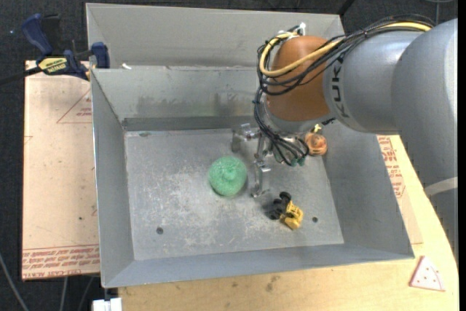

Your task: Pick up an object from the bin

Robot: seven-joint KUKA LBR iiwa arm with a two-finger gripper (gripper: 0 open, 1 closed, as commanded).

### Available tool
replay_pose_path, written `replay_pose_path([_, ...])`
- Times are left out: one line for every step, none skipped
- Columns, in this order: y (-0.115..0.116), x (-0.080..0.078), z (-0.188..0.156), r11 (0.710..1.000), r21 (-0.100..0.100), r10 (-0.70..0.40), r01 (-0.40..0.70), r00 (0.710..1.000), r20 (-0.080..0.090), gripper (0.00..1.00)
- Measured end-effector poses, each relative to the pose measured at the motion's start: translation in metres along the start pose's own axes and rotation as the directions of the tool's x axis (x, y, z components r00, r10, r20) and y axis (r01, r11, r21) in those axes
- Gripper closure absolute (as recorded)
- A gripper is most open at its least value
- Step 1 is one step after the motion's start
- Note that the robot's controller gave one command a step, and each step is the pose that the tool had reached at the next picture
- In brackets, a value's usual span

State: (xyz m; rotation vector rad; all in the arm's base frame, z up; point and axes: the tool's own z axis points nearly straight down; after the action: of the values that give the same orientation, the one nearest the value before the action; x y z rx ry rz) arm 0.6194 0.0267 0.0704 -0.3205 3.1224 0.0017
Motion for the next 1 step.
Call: replay_pose_path([0.0000,0.0000,0.0000,1.000,0.000,0.000,0.000,1.000,0.000,0.00])
